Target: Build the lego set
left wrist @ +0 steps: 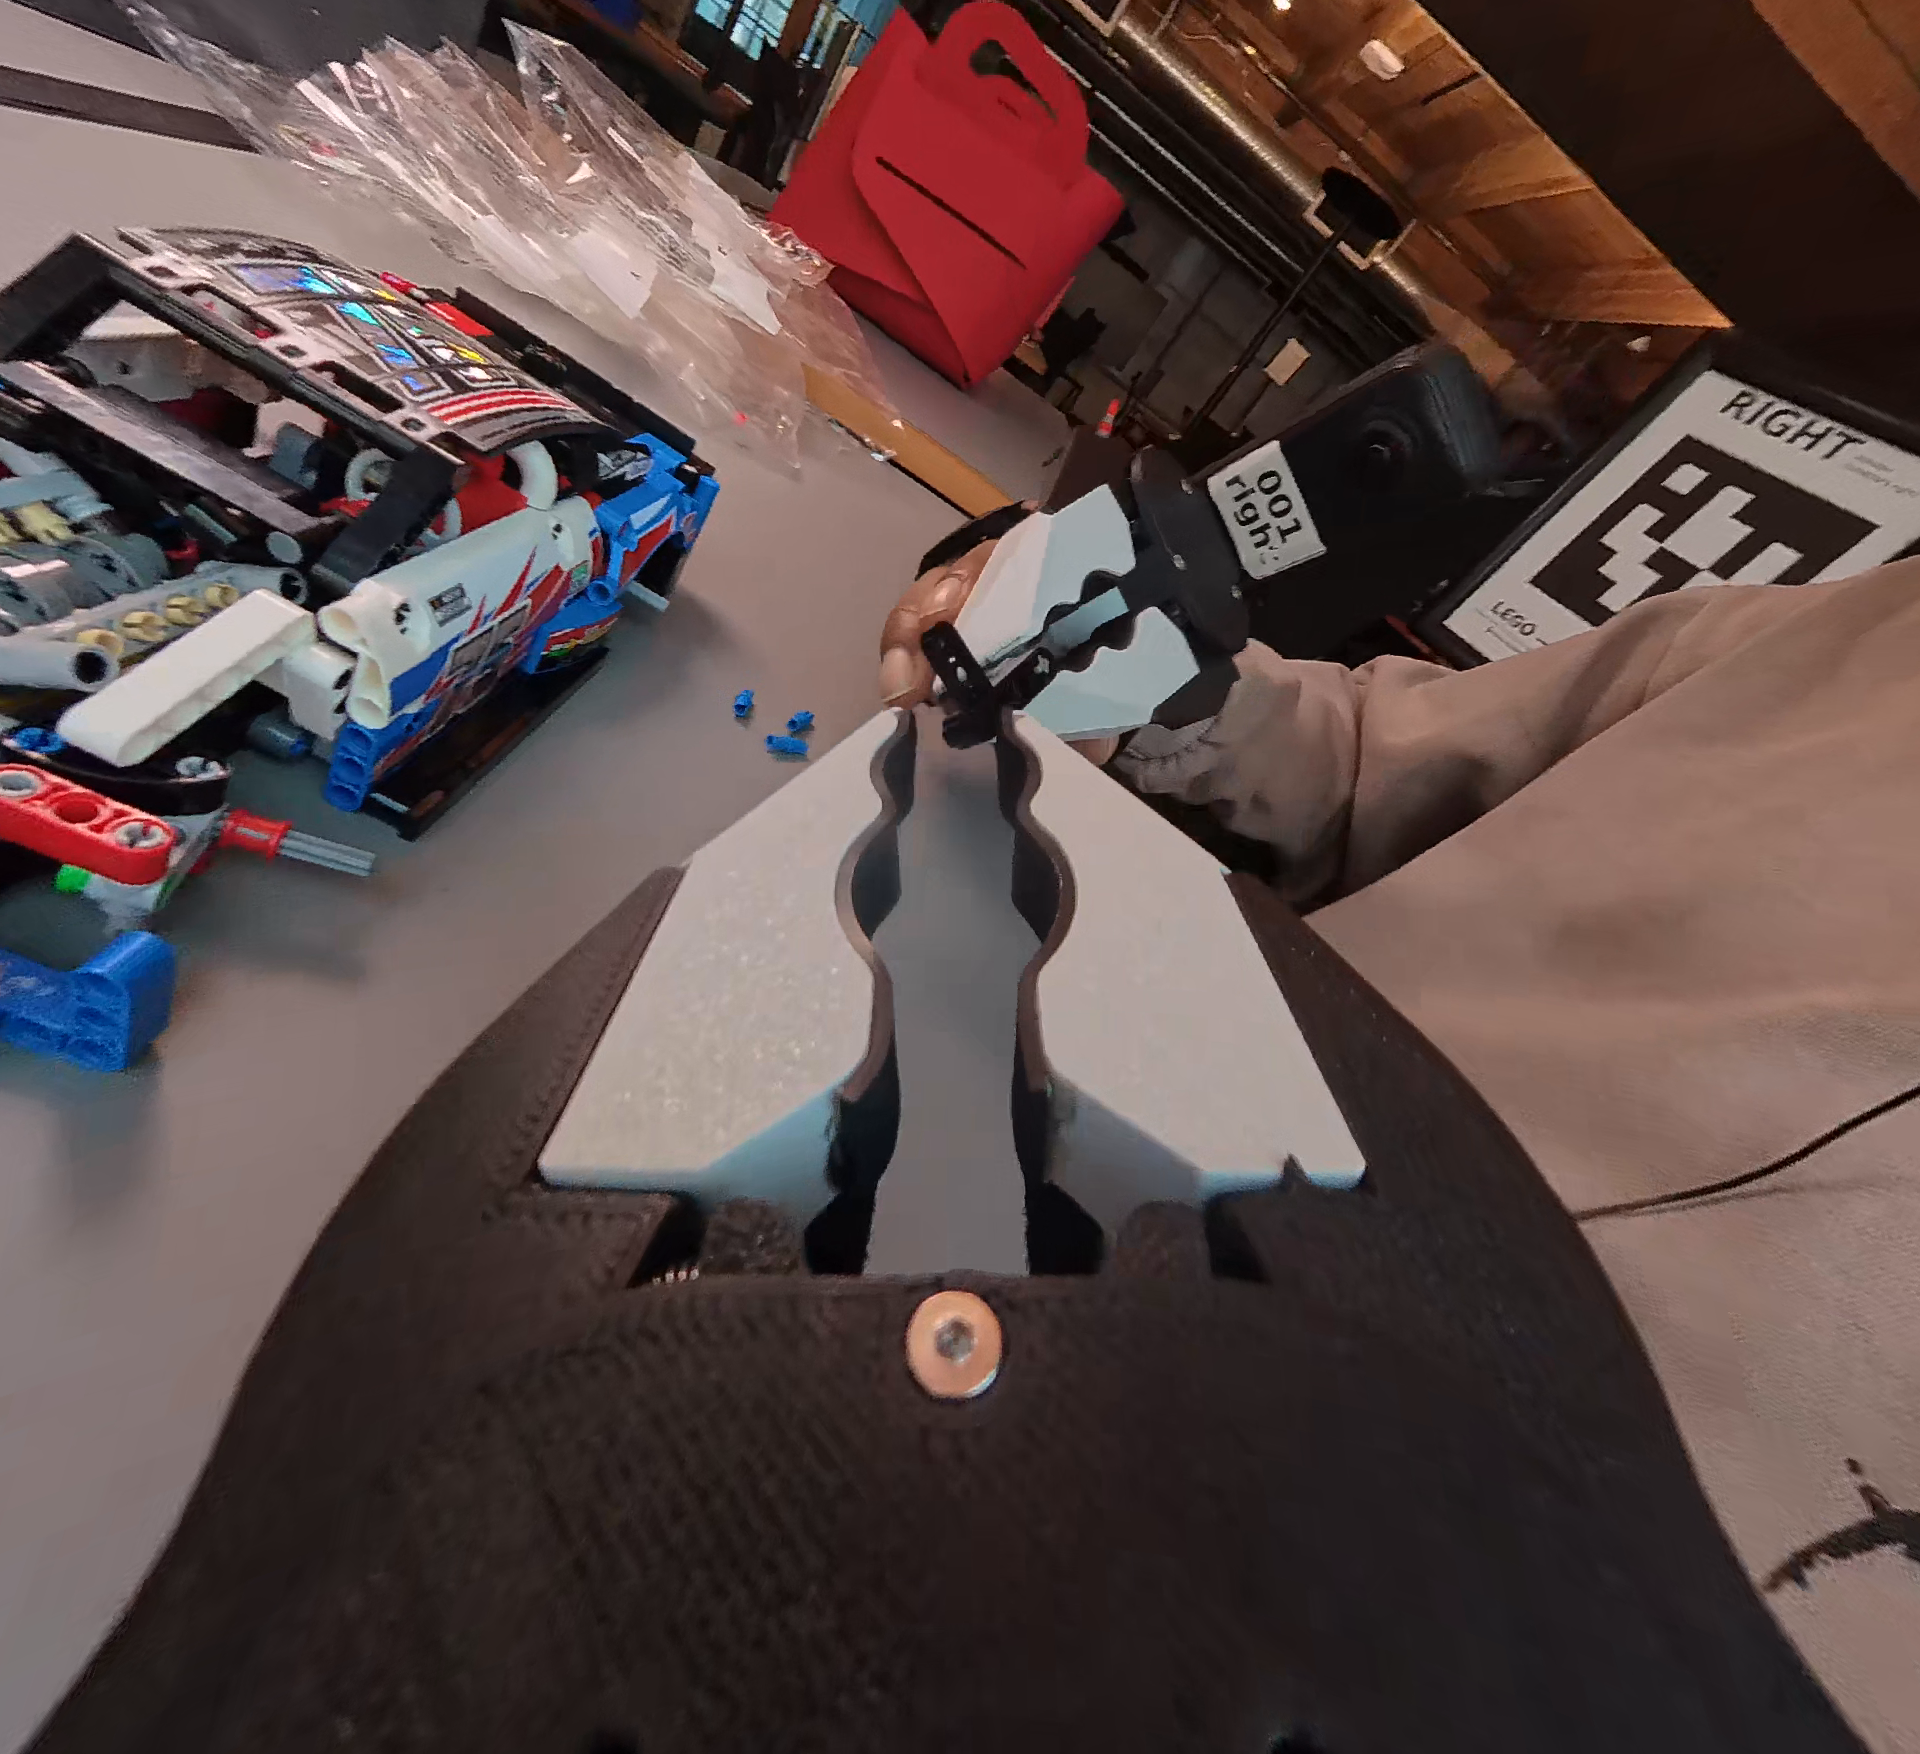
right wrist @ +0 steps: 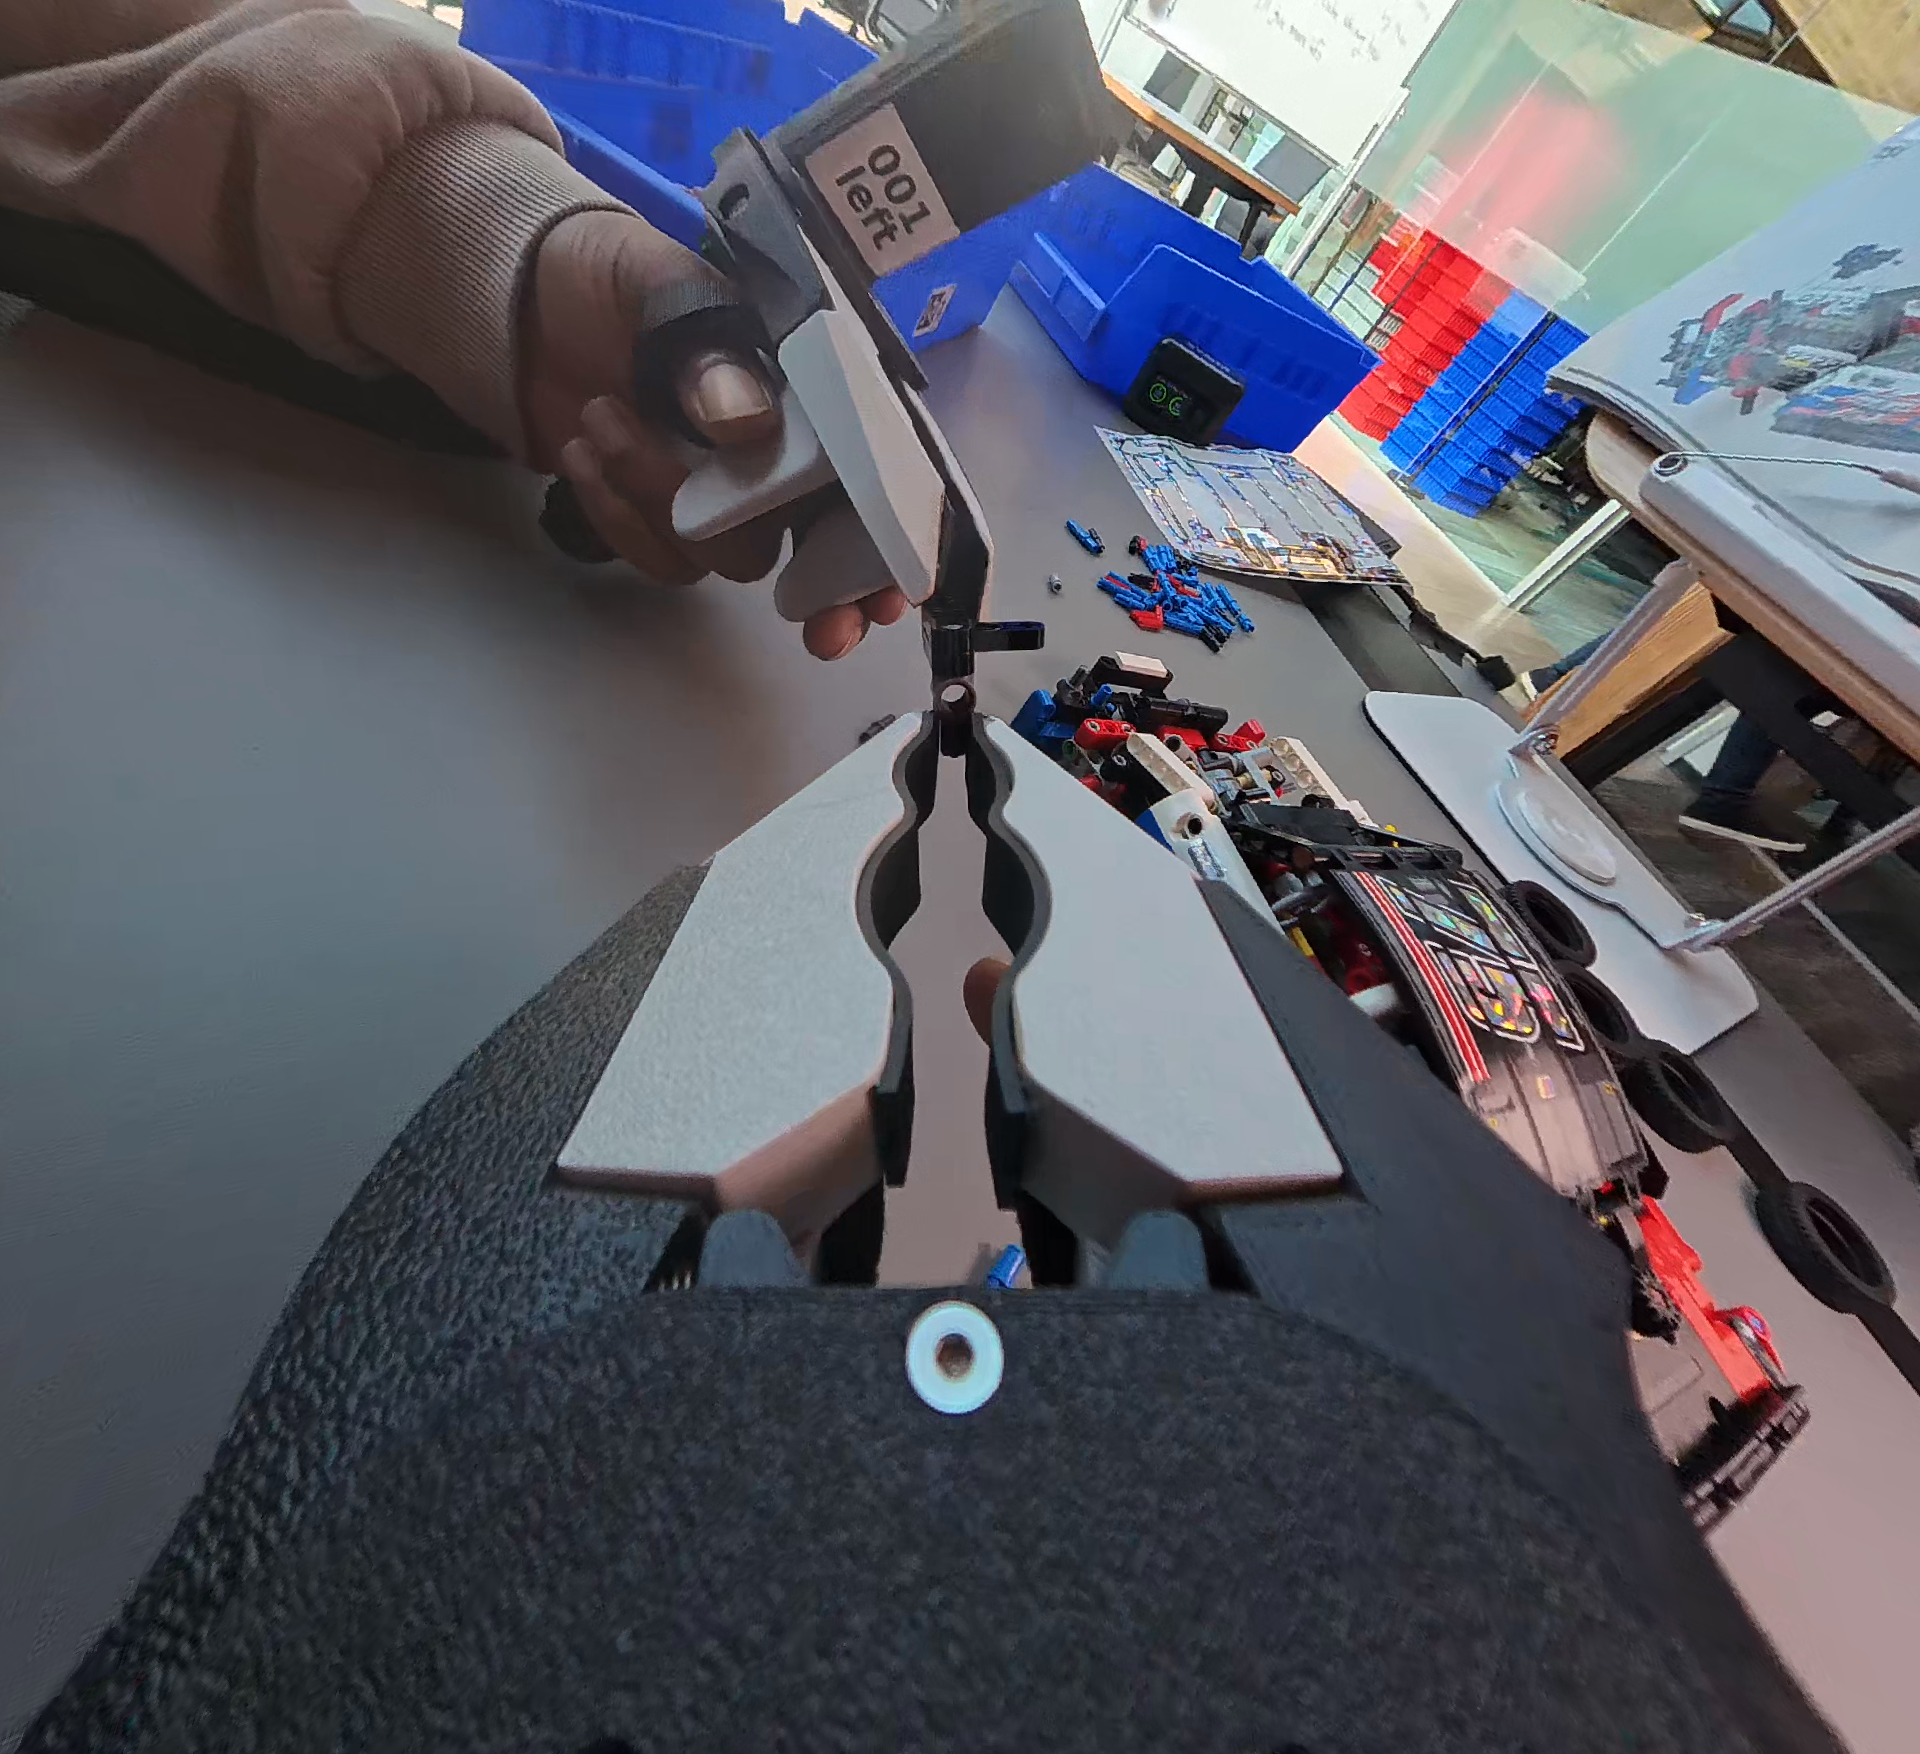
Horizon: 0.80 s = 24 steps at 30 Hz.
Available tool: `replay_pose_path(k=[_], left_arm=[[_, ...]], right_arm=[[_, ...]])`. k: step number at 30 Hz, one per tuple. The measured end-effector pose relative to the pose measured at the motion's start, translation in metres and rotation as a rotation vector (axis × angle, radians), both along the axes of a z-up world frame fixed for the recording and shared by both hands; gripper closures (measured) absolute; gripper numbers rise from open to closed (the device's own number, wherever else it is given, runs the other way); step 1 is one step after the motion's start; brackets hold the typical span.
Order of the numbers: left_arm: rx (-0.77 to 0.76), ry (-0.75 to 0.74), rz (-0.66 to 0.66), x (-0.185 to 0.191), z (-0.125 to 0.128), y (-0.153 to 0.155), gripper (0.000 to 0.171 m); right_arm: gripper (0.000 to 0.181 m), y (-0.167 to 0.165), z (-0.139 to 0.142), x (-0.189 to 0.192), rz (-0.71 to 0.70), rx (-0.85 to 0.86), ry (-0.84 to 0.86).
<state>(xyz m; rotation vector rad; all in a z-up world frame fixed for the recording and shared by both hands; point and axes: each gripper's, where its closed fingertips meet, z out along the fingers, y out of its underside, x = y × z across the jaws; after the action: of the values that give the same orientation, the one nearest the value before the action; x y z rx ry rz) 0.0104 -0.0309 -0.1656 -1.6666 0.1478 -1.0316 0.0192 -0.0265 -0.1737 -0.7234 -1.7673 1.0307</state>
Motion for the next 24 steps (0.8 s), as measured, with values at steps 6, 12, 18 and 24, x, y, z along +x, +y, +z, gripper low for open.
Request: replay_pose_path(k=[6, 12, 18, 24], left_arm=[[-0.006, 0.31, 0.184, -0.018, -0.019, 0.012, 0.14], [-0.06, 0.423, 0.197, -0.009, -0.037, 0.022, 0.125], [-0.046, 0.376, 0.111, 0.004, -0.035, 0.016, 0.142], [-0.036, 0.406, 0.123, 0.0, -0.036, 0.016, 0.148]], right_arm=[[0.18, 0.031, -0.017, -0.009, -0.19, 0.223, -0.038], [0.179, 0.018, -0.03, -0.014, -0.196, 0.43, -0.058], [0.179, 0.011, -0.029, -0.013, -0.166, 0.439, -0.037], [0.18, 0.012, -0.028, -0.013, -0.17, 0.457, -0.019]])
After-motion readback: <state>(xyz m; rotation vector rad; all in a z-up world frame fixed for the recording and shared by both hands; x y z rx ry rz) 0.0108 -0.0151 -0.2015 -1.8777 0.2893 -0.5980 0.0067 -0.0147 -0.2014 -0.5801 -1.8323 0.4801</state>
